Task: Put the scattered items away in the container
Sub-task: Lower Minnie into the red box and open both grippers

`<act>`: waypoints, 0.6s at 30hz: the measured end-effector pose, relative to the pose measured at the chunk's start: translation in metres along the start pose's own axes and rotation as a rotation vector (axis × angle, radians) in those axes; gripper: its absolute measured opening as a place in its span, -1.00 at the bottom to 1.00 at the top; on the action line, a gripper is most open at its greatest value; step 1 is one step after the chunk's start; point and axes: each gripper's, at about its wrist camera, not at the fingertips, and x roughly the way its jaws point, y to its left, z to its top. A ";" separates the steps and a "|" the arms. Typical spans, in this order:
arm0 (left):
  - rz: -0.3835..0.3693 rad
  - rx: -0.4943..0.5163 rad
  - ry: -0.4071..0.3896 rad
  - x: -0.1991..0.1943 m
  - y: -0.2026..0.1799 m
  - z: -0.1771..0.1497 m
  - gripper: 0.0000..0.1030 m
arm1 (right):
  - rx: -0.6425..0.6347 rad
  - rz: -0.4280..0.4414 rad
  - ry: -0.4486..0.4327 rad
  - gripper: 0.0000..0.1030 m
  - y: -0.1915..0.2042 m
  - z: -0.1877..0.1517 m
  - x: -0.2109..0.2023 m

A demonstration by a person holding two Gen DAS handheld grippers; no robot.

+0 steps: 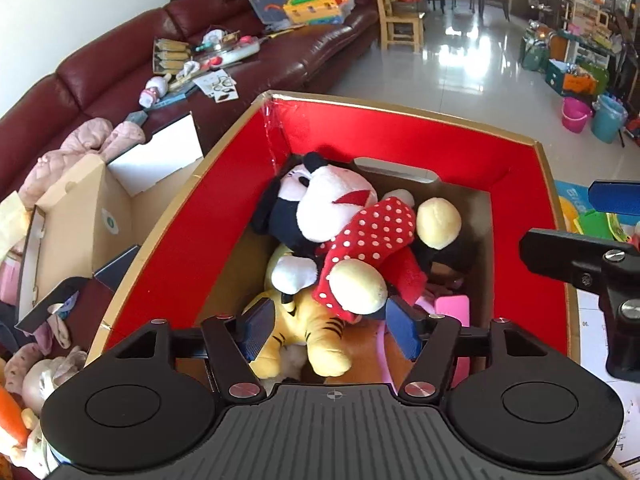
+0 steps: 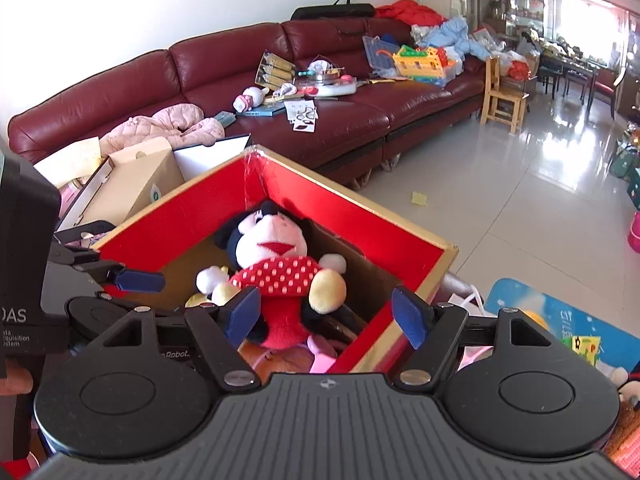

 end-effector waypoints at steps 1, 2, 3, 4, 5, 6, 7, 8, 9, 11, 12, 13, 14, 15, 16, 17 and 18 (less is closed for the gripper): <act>-0.003 0.007 -0.006 -0.002 -0.004 0.000 0.51 | 0.004 0.003 -0.001 0.50 0.000 -0.002 -0.002; 0.006 0.012 -0.011 -0.004 -0.008 0.000 0.54 | 0.010 0.004 -0.004 0.49 -0.001 -0.004 -0.006; 0.007 0.020 -0.019 -0.006 -0.009 0.000 0.56 | 0.015 0.000 -0.008 0.49 -0.003 -0.005 -0.008; 0.004 0.024 -0.022 -0.007 -0.012 0.000 0.58 | 0.019 0.002 -0.010 0.50 -0.004 -0.006 -0.010; 0.004 0.026 -0.024 -0.008 -0.014 0.000 0.59 | 0.024 0.004 -0.009 0.52 -0.006 -0.007 -0.013; 0.005 0.030 -0.026 -0.009 -0.017 0.000 0.59 | 0.032 0.010 -0.010 0.56 -0.013 -0.010 -0.016; 0.007 0.034 -0.026 -0.010 -0.020 0.000 0.59 | 0.034 0.013 -0.013 0.59 -0.014 -0.011 -0.020; 0.009 0.039 -0.025 -0.011 -0.023 -0.001 0.59 | 0.033 0.014 -0.017 0.60 -0.015 -0.012 -0.023; 0.010 0.044 -0.024 -0.012 -0.025 -0.002 0.59 | 0.027 0.013 -0.020 0.62 -0.016 -0.014 -0.024; 0.011 0.050 -0.023 -0.014 -0.030 -0.005 0.60 | 0.022 0.014 -0.024 0.64 -0.017 -0.017 -0.029; 0.010 0.052 -0.024 -0.015 -0.032 -0.005 0.62 | 0.023 0.015 -0.026 0.65 -0.018 -0.018 -0.032; 0.011 0.054 -0.025 -0.017 -0.034 -0.006 0.63 | 0.024 0.015 -0.025 0.66 -0.019 -0.020 -0.033; 0.013 0.056 -0.026 -0.018 -0.036 -0.007 0.64 | 0.027 0.014 -0.023 0.66 -0.021 -0.021 -0.035; 0.016 0.059 -0.027 -0.019 -0.038 -0.008 0.64 | 0.029 0.013 -0.021 0.66 -0.023 -0.023 -0.036; 0.015 0.060 -0.028 -0.020 -0.040 -0.008 0.64 | 0.030 0.012 -0.020 0.67 -0.024 -0.025 -0.037; 0.013 0.063 -0.028 -0.021 -0.042 -0.009 0.65 | 0.031 0.010 -0.020 0.67 -0.025 -0.028 -0.038; 0.011 0.066 -0.029 -0.022 -0.044 -0.009 0.65 | 0.033 0.008 -0.019 0.68 -0.027 -0.029 -0.040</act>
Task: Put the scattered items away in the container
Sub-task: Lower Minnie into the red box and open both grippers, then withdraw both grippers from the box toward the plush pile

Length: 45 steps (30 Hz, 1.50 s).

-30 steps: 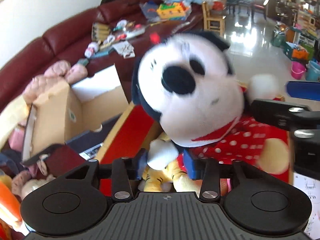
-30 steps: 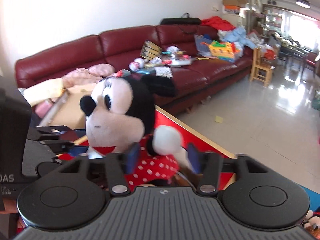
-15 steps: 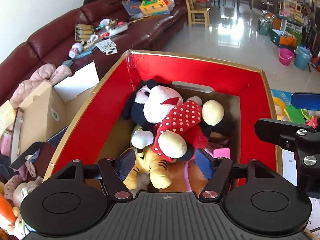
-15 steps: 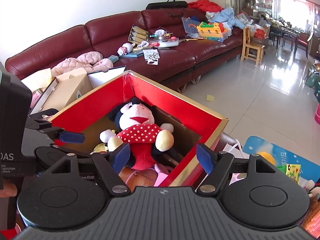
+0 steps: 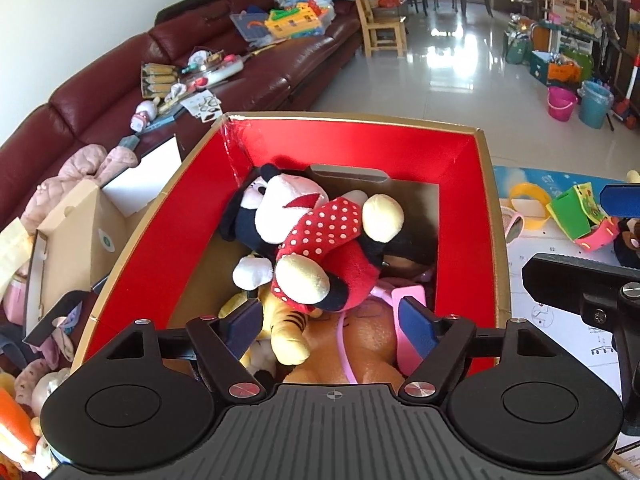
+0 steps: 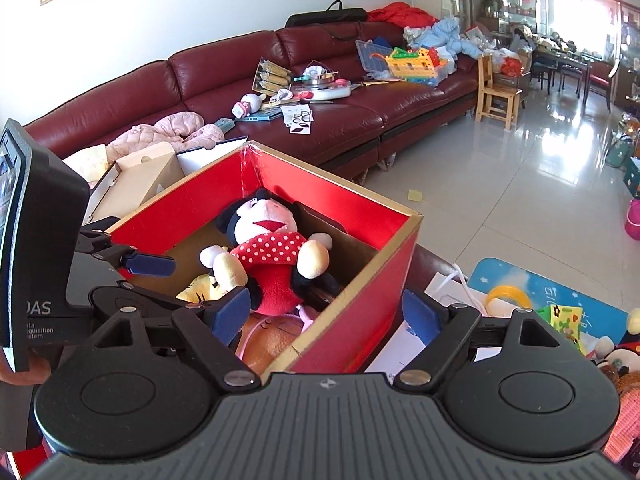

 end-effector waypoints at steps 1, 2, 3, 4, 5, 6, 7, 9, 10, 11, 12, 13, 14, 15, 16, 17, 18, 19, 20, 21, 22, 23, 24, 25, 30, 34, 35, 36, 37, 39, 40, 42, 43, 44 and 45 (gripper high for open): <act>-0.001 0.004 -0.003 -0.001 -0.002 0.000 0.65 | 0.003 -0.002 0.001 0.69 -0.002 -0.001 -0.001; 0.000 0.008 -0.005 -0.002 -0.005 0.000 0.65 | 0.007 -0.005 0.003 0.69 -0.005 -0.002 -0.002; 0.000 0.011 -0.007 -0.004 -0.008 0.001 0.66 | 0.010 -0.008 0.004 0.69 -0.006 -0.003 -0.004; -0.001 0.014 -0.009 -0.005 -0.010 0.001 0.66 | 0.012 -0.011 0.004 0.69 -0.009 -0.004 -0.006; -0.005 0.016 -0.011 -0.007 -0.013 0.002 0.67 | 0.013 -0.014 0.003 0.69 -0.012 -0.005 -0.009; -0.010 0.020 -0.015 -0.010 -0.016 0.003 0.69 | 0.016 -0.016 0.000 0.69 -0.015 -0.006 -0.012; -0.013 0.026 -0.023 -0.013 -0.020 0.004 0.71 | 0.018 -0.018 -0.003 0.69 -0.019 -0.007 -0.016; -0.019 0.044 -0.040 -0.019 -0.029 0.005 0.73 | 0.023 -0.028 -0.006 0.69 -0.026 -0.010 -0.023; -0.026 0.057 -0.046 -0.022 -0.034 0.006 0.73 | 0.025 -0.036 -0.004 0.70 -0.032 -0.011 -0.026; -0.033 0.068 -0.052 -0.025 -0.039 0.007 0.73 | 0.029 -0.046 -0.001 0.70 -0.038 -0.014 -0.030; -0.042 0.079 -0.057 -0.027 -0.045 0.007 0.73 | 0.034 -0.057 0.001 0.70 -0.044 -0.018 -0.034; -0.051 0.090 -0.062 -0.029 -0.051 0.008 0.74 | 0.038 -0.069 0.003 0.71 -0.051 -0.020 -0.038; -0.061 0.100 -0.065 -0.031 -0.059 0.009 0.74 | 0.043 -0.083 0.005 0.72 -0.058 -0.023 -0.043; -0.072 0.110 -0.068 -0.033 -0.066 0.009 0.75 | 0.051 -0.101 0.006 0.74 -0.066 -0.026 -0.049; -0.084 0.120 -0.071 -0.035 -0.073 0.009 0.75 | 0.059 -0.116 0.007 0.74 -0.073 -0.029 -0.055; -0.097 0.131 -0.073 -0.036 -0.080 0.008 0.75 | 0.071 -0.130 0.007 0.74 -0.081 -0.033 -0.061; -0.111 0.144 -0.075 -0.038 -0.089 0.008 0.76 | 0.083 -0.144 0.006 0.75 -0.089 -0.037 -0.067; -0.125 0.158 -0.076 -0.040 -0.097 0.007 0.76 | 0.095 -0.160 0.004 0.75 -0.096 -0.040 -0.073; -0.139 0.174 -0.080 -0.042 -0.106 0.006 0.76 | 0.106 -0.174 0.002 0.75 -0.102 -0.043 -0.078; -0.153 0.190 -0.083 -0.045 -0.115 0.005 0.76 | 0.120 -0.190 -0.001 0.75 -0.110 -0.048 -0.086; -0.168 0.205 -0.086 -0.047 -0.124 0.004 0.76 | 0.132 -0.202 -0.003 0.76 -0.117 -0.052 -0.092; -0.183 0.221 -0.088 -0.050 -0.134 0.003 0.76 | 0.145 -0.216 -0.005 0.76 -0.124 -0.057 -0.098; -0.198 0.238 -0.090 -0.051 -0.144 0.002 0.76 | 0.157 -0.230 -0.007 0.76 -0.131 -0.061 -0.104; -0.212 0.255 -0.092 -0.053 -0.153 0.000 0.76 | 0.169 -0.245 -0.011 0.76 -0.137 -0.064 -0.110; -0.285 0.331 -0.092 -0.060 -0.203 -0.009 0.76 | 0.206 -0.344 -0.030 0.76 -0.169 -0.083 -0.141; -0.346 0.376 -0.077 -0.061 -0.240 -0.016 0.77 | 0.250 -0.417 -0.043 0.76 -0.199 -0.105 -0.168; -0.358 0.385 -0.074 -0.062 -0.249 -0.018 0.77 | 0.268 -0.435 -0.044 0.76 -0.207 -0.111 -0.175; -0.369 0.392 -0.072 -0.062 -0.257 -0.018 0.77 | 0.287 -0.455 -0.045 0.76 -0.215 -0.118 -0.180; -0.382 0.399 -0.070 -0.062 -0.265 -0.018 0.77 | 0.306 -0.475 -0.046 0.76 -0.223 -0.123 -0.186; -0.410 0.405 -0.066 -0.064 -0.281 -0.018 0.77 | 0.346 -0.521 -0.049 0.74 -0.238 -0.135 -0.195; -0.427 0.408 -0.065 -0.066 -0.289 -0.017 0.77 | 0.364 -0.543 -0.046 0.72 -0.245 -0.140 -0.198; -0.458 0.426 -0.068 -0.069 -0.303 -0.017 0.78 | 0.388 -0.581 -0.037 0.72 -0.255 -0.148 -0.202; -0.473 0.442 -0.075 -0.071 -0.312 -0.017 0.78 | 0.396 -0.597 -0.030 0.72 -0.260 -0.153 -0.202; -0.484 0.459 -0.082 -0.072 -0.320 -0.017 0.80 | 0.406 -0.611 -0.020 0.71 -0.266 -0.159 -0.203; -0.497 0.480 -0.091 -0.074 -0.330 -0.020 0.81 | 0.417 -0.619 -0.010 0.70 -0.270 -0.162 -0.201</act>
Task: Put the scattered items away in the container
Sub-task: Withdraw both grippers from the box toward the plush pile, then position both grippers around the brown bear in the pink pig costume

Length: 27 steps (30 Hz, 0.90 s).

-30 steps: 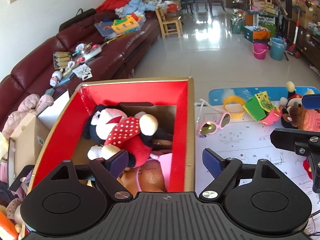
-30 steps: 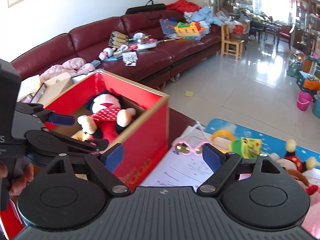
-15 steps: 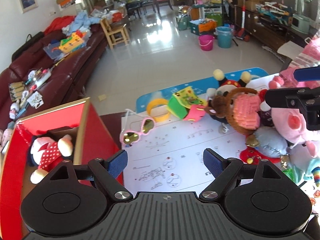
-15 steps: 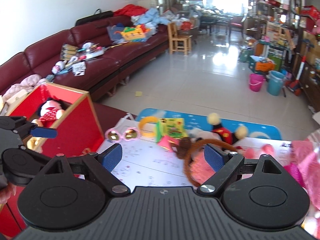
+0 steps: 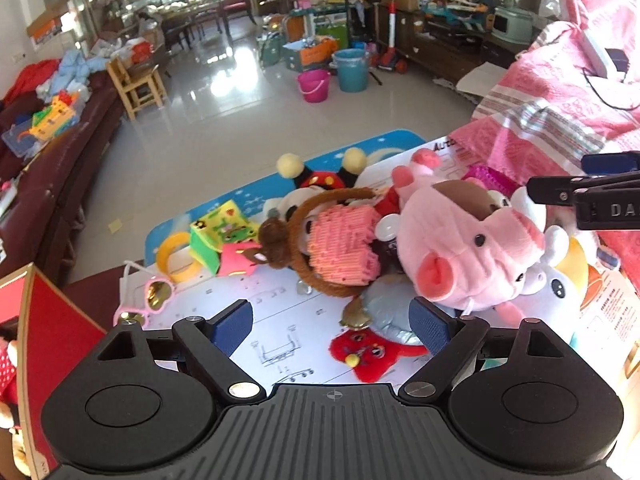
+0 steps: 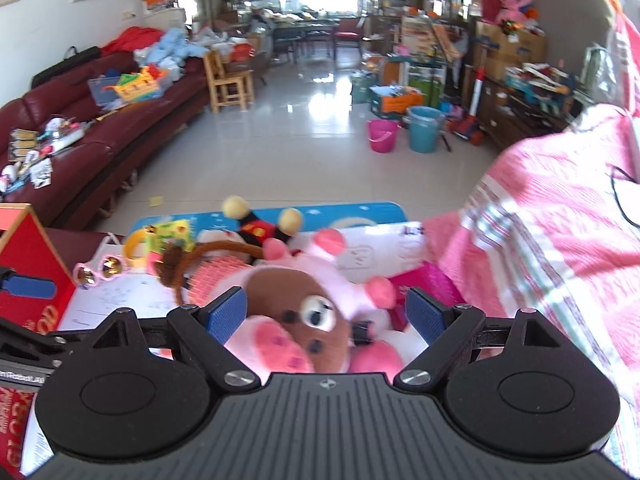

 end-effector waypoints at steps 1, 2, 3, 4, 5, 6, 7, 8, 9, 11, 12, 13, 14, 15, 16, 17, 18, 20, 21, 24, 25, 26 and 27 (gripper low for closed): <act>-0.012 0.020 -0.002 0.004 -0.007 0.003 0.81 | 0.010 -0.002 0.010 0.69 -0.004 -0.003 0.003; -0.023 0.040 0.000 0.008 -0.014 0.005 0.81 | 0.021 0.001 0.020 0.69 -0.007 -0.006 0.007; -0.031 0.060 0.002 0.014 -0.021 0.008 0.81 | 0.029 0.003 0.028 0.69 -0.012 -0.010 0.010; -0.033 0.079 0.003 0.019 -0.027 0.010 0.81 | 0.034 0.001 0.034 0.68 -0.014 -0.012 0.013; -0.027 0.096 0.005 0.024 -0.032 0.011 0.81 | 0.039 0.000 0.038 0.68 -0.017 -0.014 0.016; -0.019 0.111 0.005 0.029 -0.037 0.013 0.81 | 0.044 0.000 0.039 0.68 -0.019 -0.016 0.018; -0.013 0.125 0.003 0.035 -0.041 0.014 0.81 | 0.050 0.002 0.042 0.68 -0.025 -0.017 0.018; -0.007 0.135 0.003 0.040 -0.043 0.015 0.81 | 0.059 0.004 0.045 0.68 -0.029 -0.018 0.020; -0.001 0.140 0.006 0.045 -0.045 0.017 0.78 | 0.068 0.005 0.048 0.68 -0.031 -0.019 0.021; 0.002 0.149 0.008 0.054 -0.046 0.019 0.48 | 0.081 0.010 0.057 0.68 -0.035 -0.021 0.023; -0.004 0.147 0.017 0.059 -0.045 0.021 0.20 | 0.089 0.016 0.062 0.68 -0.037 -0.022 0.024; -0.026 0.136 0.032 0.062 -0.043 0.021 0.03 | 0.096 0.023 0.067 0.68 -0.038 -0.024 0.024; -0.046 0.122 0.053 0.066 -0.040 0.021 -0.36 | 0.104 0.036 0.072 0.68 -0.039 -0.026 0.024; -0.059 0.108 0.075 0.070 -0.037 0.020 -0.62 | 0.108 0.045 0.075 0.68 -0.039 -0.028 0.024; -0.063 0.101 0.089 0.073 -0.034 0.019 -0.64 | 0.109 0.051 0.081 0.68 -0.037 -0.030 0.024; -0.060 0.098 0.096 0.075 -0.033 0.017 -0.64 | 0.108 0.056 0.088 0.68 -0.036 -0.032 0.024; -0.057 0.095 0.103 0.078 -0.031 0.016 -0.64 | 0.106 0.062 0.097 0.68 -0.034 -0.035 0.025; -0.065 0.082 0.115 0.081 -0.028 0.014 -0.64 | 0.101 0.066 0.113 0.68 -0.031 -0.038 0.029; -0.072 0.075 0.119 0.081 -0.026 0.013 -0.64 | 0.100 0.064 0.117 0.68 -0.030 -0.039 0.030; -0.083 0.076 0.099 0.073 -0.023 0.012 -0.22 | 0.129 0.065 0.109 0.68 -0.034 -0.038 0.030; -0.078 0.080 0.086 0.069 -0.023 0.013 -0.18 | 0.141 0.070 0.109 0.68 -0.036 -0.037 0.031; -0.075 0.088 0.073 0.066 -0.024 0.014 -0.05 | 0.153 0.077 0.113 0.68 -0.036 -0.036 0.032; -0.073 0.093 0.063 0.064 -0.024 0.015 0.10 | 0.160 0.084 0.116 0.67 -0.036 -0.036 0.034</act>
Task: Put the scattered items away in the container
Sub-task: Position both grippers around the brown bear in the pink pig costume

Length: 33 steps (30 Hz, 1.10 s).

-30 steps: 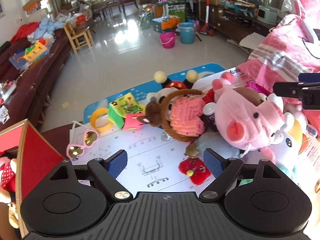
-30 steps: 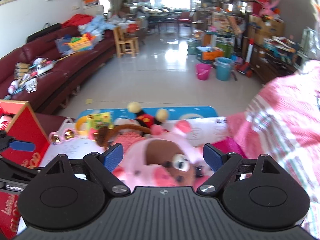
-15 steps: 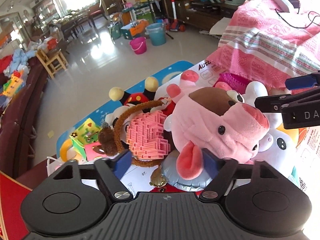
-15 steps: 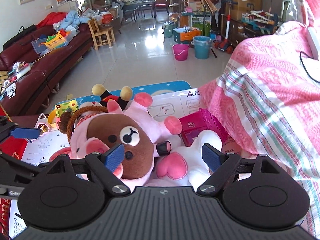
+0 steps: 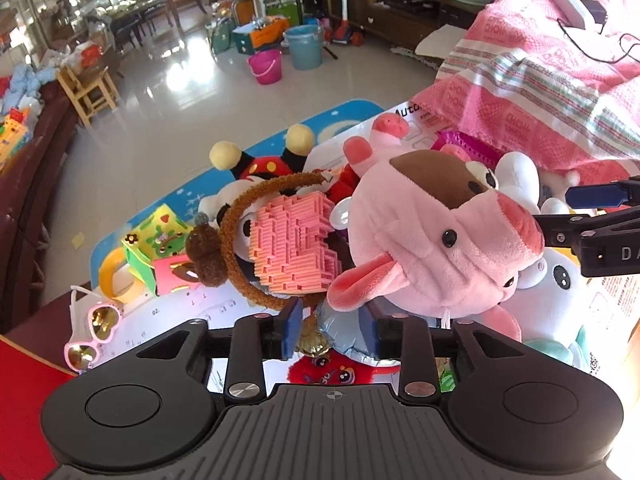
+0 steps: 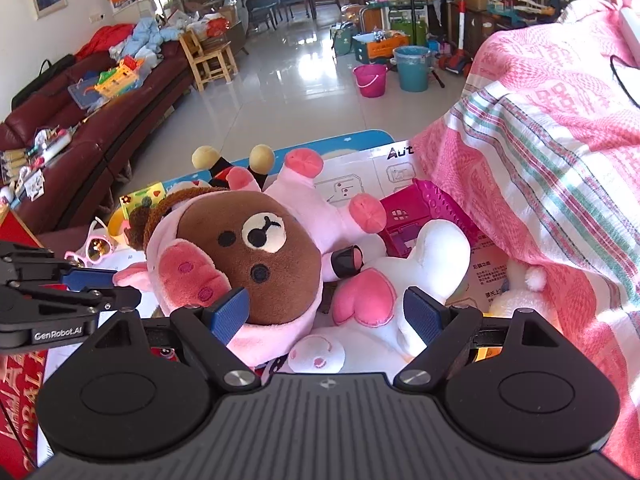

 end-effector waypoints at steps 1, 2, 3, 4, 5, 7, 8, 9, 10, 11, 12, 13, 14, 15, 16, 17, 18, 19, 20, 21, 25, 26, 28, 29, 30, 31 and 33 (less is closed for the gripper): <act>0.003 0.004 -0.014 -0.003 -0.001 0.002 0.18 | 0.000 0.006 0.004 0.64 0.002 0.000 0.001; 0.005 0.012 -0.027 -0.005 -0.002 0.003 0.31 | -0.003 0.010 0.005 0.62 0.004 0.000 0.001; 0.005 0.023 -0.037 -0.007 -0.003 0.004 0.42 | -0.008 0.012 0.002 0.60 0.006 0.000 0.001; 0.004 0.038 -0.044 -0.009 -0.005 0.004 0.46 | -0.015 0.013 -0.003 0.60 0.008 -0.001 -0.001; 0.000 0.056 -0.053 -0.011 -0.007 0.004 0.47 | -0.023 0.013 -0.008 0.60 0.010 -0.001 -0.003; -0.006 0.094 -0.059 -0.013 -0.010 0.003 0.47 | -0.039 0.020 -0.014 0.58 0.012 0.000 -0.007; -0.013 0.106 -0.058 -0.014 -0.010 0.002 0.47 | -0.045 0.026 -0.017 0.57 0.013 0.000 -0.011; -0.026 0.113 -0.061 -0.016 -0.010 0.001 0.47 | -0.047 0.034 -0.024 0.55 0.013 0.001 -0.014; -0.037 0.120 -0.066 -0.016 -0.010 0.000 0.47 | -0.046 0.045 -0.033 0.55 0.013 0.001 -0.018; -0.033 0.124 -0.075 -0.016 -0.009 0.000 0.45 | -0.045 0.058 -0.039 0.55 0.014 0.002 -0.021; -0.024 0.128 -0.080 -0.014 -0.009 0.001 0.38 | -0.048 0.071 -0.044 0.55 0.016 0.002 -0.024; -0.020 0.129 -0.075 -0.011 -0.009 0.002 0.31 | -0.052 0.086 -0.046 0.55 0.018 0.003 -0.025; -0.029 0.131 -0.062 -0.008 -0.009 0.003 -0.19 | -0.060 0.099 -0.049 0.55 0.021 0.003 -0.026; -0.057 0.128 -0.038 -0.003 -0.008 0.003 -0.63 | -0.072 0.112 -0.052 0.55 0.025 0.003 -0.027; -0.087 0.115 -0.017 0.001 -0.007 0.003 -0.74 | -0.085 0.127 -0.052 0.55 0.029 0.002 -0.028; -0.098 0.107 -0.007 0.004 -0.007 0.003 -0.78 | -0.101 0.140 -0.050 0.55 0.034 0.001 -0.027; -0.095 0.105 -0.002 0.007 -0.007 0.001 -0.80 | -0.115 0.144 -0.044 0.54 0.038 -0.001 -0.024; -0.091 0.101 0.004 0.010 -0.008 -0.001 -0.82 | -0.137 0.143 -0.035 0.48 0.043 -0.003 -0.020; -0.090 0.088 0.010 0.013 -0.007 -0.001 -0.88 | -0.157 0.139 -0.032 0.39 0.047 -0.004 -0.016; -0.094 0.071 0.014 0.014 -0.006 -0.002 -0.92 | -0.173 0.135 -0.031 0.13 0.051 -0.006 -0.010; -0.069 0.036 0.009 0.014 0.001 -0.004 -0.98 | -0.145 0.156 -0.016 -0.32 0.060 -0.010 0.000; -0.066 0.025 0.011 0.013 0.003 -0.005 -0.99 | -0.145 0.163 -0.014 -0.34 0.064 -0.010 -0.002; -0.057 0.006 0.012 0.010 0.010 -0.006 -0.99 | -0.136 0.191 -0.010 -0.41 0.070 -0.010 -0.006; -0.052 -0.001 0.010 0.008 0.014 -0.007 -0.98 | -0.137 0.207 -0.006 -0.42 0.075 -0.010 -0.009; -0.045 -0.009 0.007 0.005 0.017 -0.009 -0.98 | -0.140 0.217 -0.005 -0.44 0.079 -0.010 -0.011; -0.038 -0.017 0.002 0.001 0.021 -0.011 -0.98 | -0.143 0.230 -0.004 -0.47 0.084 -0.011 -0.014; -0.031 -0.031 -0.014 -0.009 0.028 -0.015 -0.98 | -0.152 0.255 0.005 -0.49 0.095 -0.013 -0.020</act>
